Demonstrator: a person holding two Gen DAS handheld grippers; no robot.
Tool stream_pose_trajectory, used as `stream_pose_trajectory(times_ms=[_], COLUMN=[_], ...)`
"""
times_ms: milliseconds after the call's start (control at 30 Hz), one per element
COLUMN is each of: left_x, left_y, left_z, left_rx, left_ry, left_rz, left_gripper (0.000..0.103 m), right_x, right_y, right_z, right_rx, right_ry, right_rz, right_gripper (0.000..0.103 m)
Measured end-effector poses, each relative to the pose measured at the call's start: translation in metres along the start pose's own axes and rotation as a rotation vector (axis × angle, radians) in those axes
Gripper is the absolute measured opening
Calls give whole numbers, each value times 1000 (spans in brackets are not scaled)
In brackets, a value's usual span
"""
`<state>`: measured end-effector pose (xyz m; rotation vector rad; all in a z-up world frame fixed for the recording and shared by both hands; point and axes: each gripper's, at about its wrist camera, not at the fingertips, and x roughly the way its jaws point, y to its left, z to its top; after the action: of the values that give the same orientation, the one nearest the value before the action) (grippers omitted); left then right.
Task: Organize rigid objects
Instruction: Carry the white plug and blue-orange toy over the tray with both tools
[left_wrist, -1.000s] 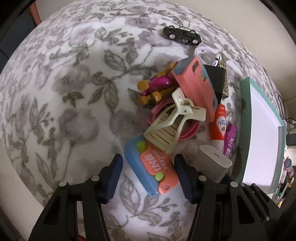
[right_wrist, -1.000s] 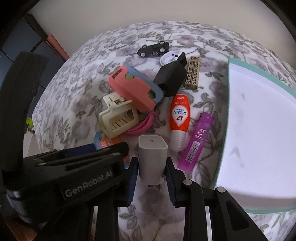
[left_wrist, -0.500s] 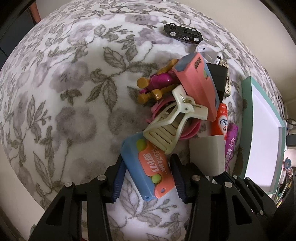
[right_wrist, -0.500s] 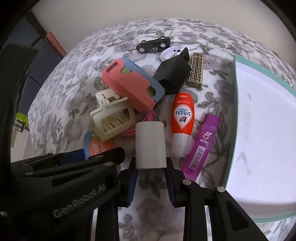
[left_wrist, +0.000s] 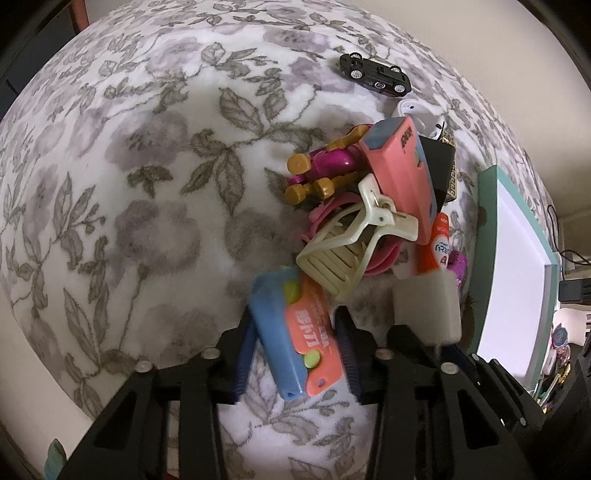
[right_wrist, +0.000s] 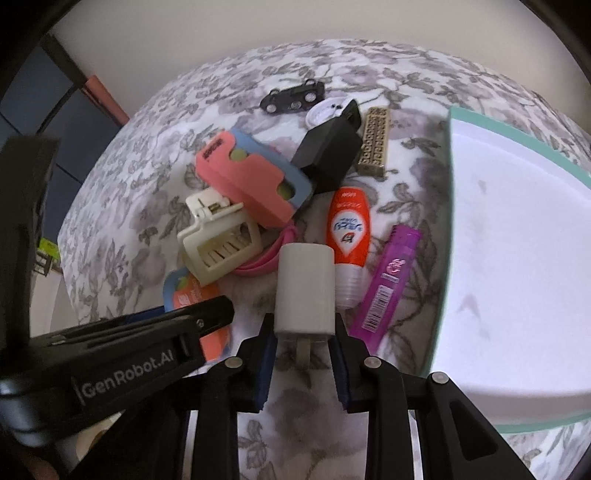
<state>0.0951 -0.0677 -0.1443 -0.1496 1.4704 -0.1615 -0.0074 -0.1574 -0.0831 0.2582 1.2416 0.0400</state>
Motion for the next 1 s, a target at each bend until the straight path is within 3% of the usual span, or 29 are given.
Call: stream_pose_trajectory(times_ms=[267, 433, 600, 1000], left_x=[-27, -70, -91, -140], left_y=[19, 35, 29, 17], left_z=[-19, -43, -56, -70], left_rx=[-14, -19, -17, 38], left_ry=[-17, -37, -62, -184], left_rz=[-25, -31, -33, -69], left_gripper=[35, 35, 35, 35], right_x=[-19, -27, -32, -74], right_y=[-4, -6, -7, -24], right_z=[1, 2, 3, 7], right_rx=[20, 27, 31, 88], right_ry=[-45, -62, -75, -209], right_rz=[8, 14, 20, 20], right_gripper=[29, 29, 29, 29])
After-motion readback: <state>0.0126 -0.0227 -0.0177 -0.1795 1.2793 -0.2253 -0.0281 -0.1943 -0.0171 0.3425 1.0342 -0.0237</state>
